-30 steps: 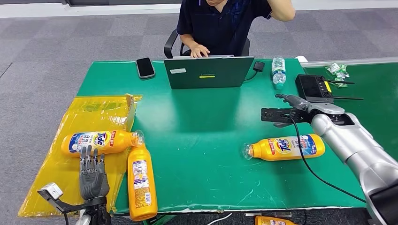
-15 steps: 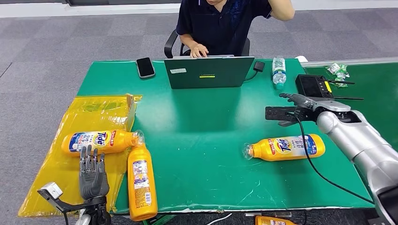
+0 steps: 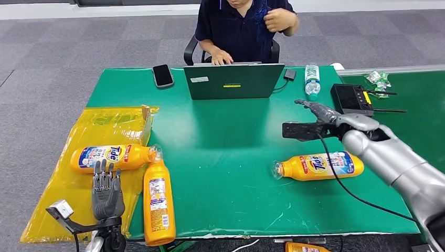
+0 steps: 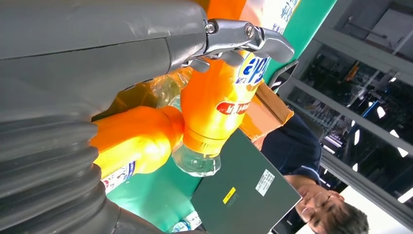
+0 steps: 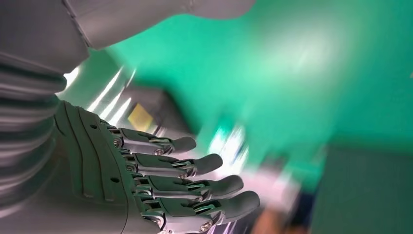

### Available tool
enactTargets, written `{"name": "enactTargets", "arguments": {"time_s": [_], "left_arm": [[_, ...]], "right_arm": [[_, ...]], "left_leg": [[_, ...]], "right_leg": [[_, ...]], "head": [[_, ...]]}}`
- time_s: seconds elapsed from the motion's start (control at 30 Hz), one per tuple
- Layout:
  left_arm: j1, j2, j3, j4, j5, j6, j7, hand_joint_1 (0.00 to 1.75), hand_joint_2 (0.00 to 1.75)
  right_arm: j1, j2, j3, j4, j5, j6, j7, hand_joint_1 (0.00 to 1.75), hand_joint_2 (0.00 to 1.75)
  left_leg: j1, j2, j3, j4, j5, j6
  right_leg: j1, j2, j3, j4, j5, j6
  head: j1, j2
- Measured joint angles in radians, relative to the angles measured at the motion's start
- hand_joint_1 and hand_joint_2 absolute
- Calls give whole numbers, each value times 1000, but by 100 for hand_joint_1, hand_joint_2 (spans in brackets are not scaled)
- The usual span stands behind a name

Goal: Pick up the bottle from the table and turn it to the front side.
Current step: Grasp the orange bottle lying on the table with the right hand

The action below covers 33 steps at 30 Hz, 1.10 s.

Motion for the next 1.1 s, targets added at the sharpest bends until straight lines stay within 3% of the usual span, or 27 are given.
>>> {"name": "enactTargets", "arguments": {"time_s": [0.07,0.13,0.23,0.33,0.67,1.1], "left_arm": [[23,-2,0,-23,2,1,8,0,175],[37,-4,0,-38,1,4,20,0,175],[38,-7,0,-44,-1,11,31,0,175],[40,-8,0,-48,-1,19,34,0,175],[77,-18,0,-87,-1,27,33,0,175],[81,-23,0,-99,-6,28,41,0,175]], "right_arm": [[168,5,-34,-88,160,-201,96,0,175],[336,17,-80,-162,262,-296,143,0,175],[525,40,-179,-253,340,-318,165,0,175],[628,69,-273,-313,387,-312,173,0,175],[764,183,-431,-383,554,-301,203,0,175],[814,225,-487,-419,572,-293,197,0,175]], "left_leg": [[4,-5,4,0,-3,-1],[5,-9,4,0,-5,-1],[4,-11,2,0,-6,-2],[4,-7,3,-1,-7,-2],[4,-4,5,-1,-7,-2],[4,-3,5,-1,-7,-2]], "right_leg": [[4,-4,8,-3,-3,-1],[4,-9,10,-4,-5,-1],[4,-11,9,-4,-7,-2],[4,-7,8,-3,-7,-2],[3,-4,8,-3,-7,-2],[3,-3,8,-3,-7,-2]], "head": [[0,0],[0,0],[0,0],[0,0],[0,0],[0,0]]}}
